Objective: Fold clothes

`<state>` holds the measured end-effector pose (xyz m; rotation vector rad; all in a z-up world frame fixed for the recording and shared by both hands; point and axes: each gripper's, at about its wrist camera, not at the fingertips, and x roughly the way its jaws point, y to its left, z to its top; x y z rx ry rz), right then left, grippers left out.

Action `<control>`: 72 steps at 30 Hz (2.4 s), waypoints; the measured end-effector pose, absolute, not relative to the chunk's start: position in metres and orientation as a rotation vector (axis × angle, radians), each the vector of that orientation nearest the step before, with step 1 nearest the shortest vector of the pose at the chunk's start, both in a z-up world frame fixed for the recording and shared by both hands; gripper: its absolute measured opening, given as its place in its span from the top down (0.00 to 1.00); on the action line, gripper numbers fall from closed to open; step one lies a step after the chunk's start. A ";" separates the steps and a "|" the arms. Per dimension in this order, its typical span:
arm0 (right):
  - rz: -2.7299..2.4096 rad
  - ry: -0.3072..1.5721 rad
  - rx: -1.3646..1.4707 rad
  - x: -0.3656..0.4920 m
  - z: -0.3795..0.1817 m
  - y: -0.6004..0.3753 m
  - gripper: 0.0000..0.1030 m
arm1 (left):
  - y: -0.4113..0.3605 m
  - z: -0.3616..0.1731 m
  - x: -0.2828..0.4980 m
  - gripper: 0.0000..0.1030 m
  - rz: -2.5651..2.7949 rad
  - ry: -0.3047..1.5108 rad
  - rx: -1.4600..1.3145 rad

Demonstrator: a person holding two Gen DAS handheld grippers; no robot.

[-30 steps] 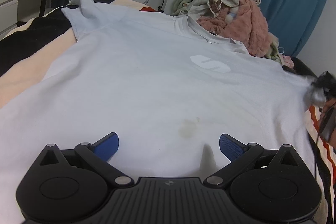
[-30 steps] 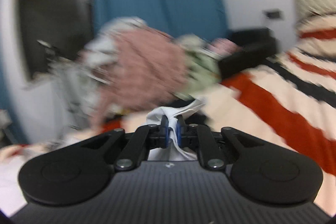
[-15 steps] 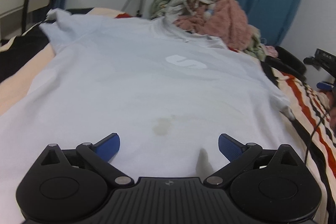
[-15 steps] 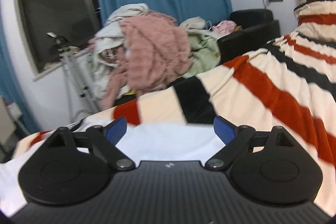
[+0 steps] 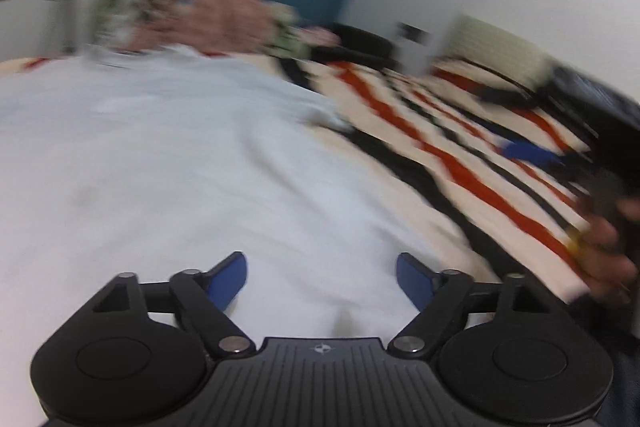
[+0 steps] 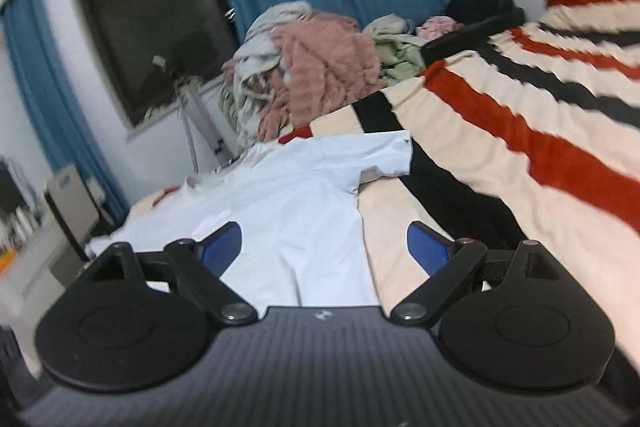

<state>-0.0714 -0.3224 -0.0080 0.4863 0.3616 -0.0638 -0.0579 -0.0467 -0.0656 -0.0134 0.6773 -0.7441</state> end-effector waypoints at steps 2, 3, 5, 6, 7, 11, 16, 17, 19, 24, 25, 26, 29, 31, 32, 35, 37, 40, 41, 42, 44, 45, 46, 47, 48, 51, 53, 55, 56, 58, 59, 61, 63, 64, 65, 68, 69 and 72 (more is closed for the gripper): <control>-0.066 0.365 0.505 -0.073 -0.010 -0.323 0.12 | -0.061 -0.070 -0.076 0.34 -0.828 0.694 0.006; -0.068 0.374 0.508 -0.071 -0.011 -0.323 0.12 | -0.068 -0.074 -0.083 0.37 -0.853 0.706 0.024; -0.073 0.395 0.512 -0.066 -0.013 -0.323 0.12 | -0.080 -0.085 -0.094 0.47 -0.889 0.732 0.068; -0.074 0.411 0.510 -0.062 -0.016 -0.322 0.12 | -0.085 -0.091 -0.097 0.47 -0.893 0.738 0.107; -0.073 0.427 0.509 -0.060 -0.017 -0.321 0.12 | -0.091 -0.097 -0.100 0.47 -0.897 0.743 0.146; -0.044 0.456 0.483 -0.058 -0.020 -0.315 0.12 | -0.115 -0.118 -0.108 0.73 -0.846 0.725 0.320; -0.033 0.465 0.434 -0.057 -0.021 -0.307 0.12 | -0.112 -0.116 -0.112 0.96 -0.858 0.790 0.275; -0.035 0.467 0.434 -0.056 -0.021 -0.307 0.12 | -0.111 -0.116 -0.112 0.96 -0.860 0.803 0.265; -0.037 0.470 0.433 -0.055 -0.022 -0.308 0.12 | -0.110 -0.116 -0.114 0.97 -0.865 0.830 0.244; -0.029 0.471 0.429 -0.054 -0.023 -0.308 0.12 | -0.109 -0.114 -0.123 0.93 -0.865 0.820 0.240; -0.025 0.466 0.422 -0.055 -0.023 -0.308 0.12 | -0.109 -0.112 -0.122 0.84 -0.869 0.812 0.234; -0.019 0.458 0.415 -0.056 -0.022 -0.307 0.12 | -0.108 -0.109 -0.122 0.68 -0.871 0.805 0.229; -0.005 0.426 0.398 -0.060 -0.018 -0.305 0.12 | -0.103 -0.098 -0.121 0.49 -0.840 0.774 0.234; -0.001 0.406 0.386 -0.063 -0.015 -0.304 0.12 | -0.098 -0.089 -0.121 0.34 -0.810 0.751 0.236; -0.002 0.392 0.379 -0.064 -0.014 -0.304 0.12 | -0.096 -0.085 -0.120 0.22 -0.796 0.740 0.237; -0.012 0.346 0.361 -0.068 -0.009 -0.304 0.12 | -0.077 -0.070 -0.111 0.17 -0.719 0.701 0.197; -0.018 0.319 0.347 -0.070 -0.006 -0.304 0.12 | -0.061 -0.063 -0.101 0.09 -0.651 0.691 0.151; -0.009 0.305 0.311 -0.070 -0.005 -0.298 0.12 | -0.044 -0.052 -0.086 0.07 -0.583 0.676 0.116; -0.002 0.307 0.296 -0.070 -0.005 -0.295 0.12 | -0.038 -0.048 -0.081 0.07 -0.563 0.669 0.108; 0.004 0.308 0.280 -0.069 -0.005 -0.292 0.12 | -0.035 -0.040 -0.077 0.07 -0.543 0.646 0.108; 0.016 0.310 0.249 -0.068 -0.005 -0.285 0.12 | -0.027 -0.024 -0.069 0.05 -0.502 0.597 0.108; 0.022 0.309 0.233 -0.067 -0.005 -0.282 0.12 | -0.025 -0.016 -0.065 0.05 -0.484 0.562 0.106; 0.029 0.302 0.214 -0.068 -0.004 -0.278 0.17 | -0.023 -0.009 -0.062 0.04 -0.467 0.527 0.104; 0.036 0.296 0.196 -0.068 -0.003 -0.275 0.25 | -0.022 -0.005 -0.059 0.02 -0.449 0.498 0.094; 0.041 0.293 0.179 -0.068 -0.003 -0.272 0.42 | -0.021 -0.001 -0.057 0.02 -0.431 0.469 0.084; 0.061 0.296 0.174 -0.064 -0.003 -0.267 0.43 | -0.016 0.003 -0.050 0.01 -0.381 0.427 0.028; 0.087 0.294 0.200 -0.060 -0.004 -0.266 0.37 | -0.011 -0.001 -0.047 0.01 -0.375 0.448 -0.014; 0.130 0.300 0.271 -0.046 -0.003 -0.269 0.03 | -0.004 -0.006 -0.044 0.01 -0.362 0.471 -0.045; 0.151 0.304 0.322 -0.034 -0.002 -0.272 0.00 | 0.000 -0.009 -0.044 0.01 -0.350 0.483 -0.054; 0.176 0.322 0.413 -0.005 -0.002 -0.277 0.00 | 0.008 -0.016 -0.042 0.01 -0.325 0.506 -0.081; 0.176 0.335 0.475 0.014 -0.006 -0.281 0.00 | 0.013 -0.019 -0.041 0.01 -0.312 0.517 -0.094; 0.152 0.367 0.588 0.055 -0.020 -0.294 0.00 | 0.021 -0.026 -0.039 0.01 -0.286 0.540 -0.121; 0.106 0.398 0.676 0.095 -0.041 -0.309 0.00 | 0.028 -0.033 -0.036 0.01 -0.262 0.559 -0.145; 0.081 0.408 0.718 0.115 -0.054 -0.319 0.00 | 0.030 -0.036 -0.033 0.01 -0.251 0.567 -0.155; 0.061 0.412 0.762 0.132 -0.068 -0.330 0.00 | 0.031 -0.039 -0.031 0.01 -0.240 0.569 -0.153; -0.005 0.419 0.901 0.175 -0.112 -0.368 0.01 | 0.029 -0.046 -0.024 0.01 -0.198 0.563 -0.131; -0.030 0.427 0.940 0.186 -0.127 -0.380 0.01 | 0.027 -0.048 -0.022 0.01 -0.177 0.555 -0.114; -0.048 0.406 0.992 0.209 -0.159 -0.400 0.00 | 0.021 -0.051 -0.016 0.01 -0.152 0.526 -0.083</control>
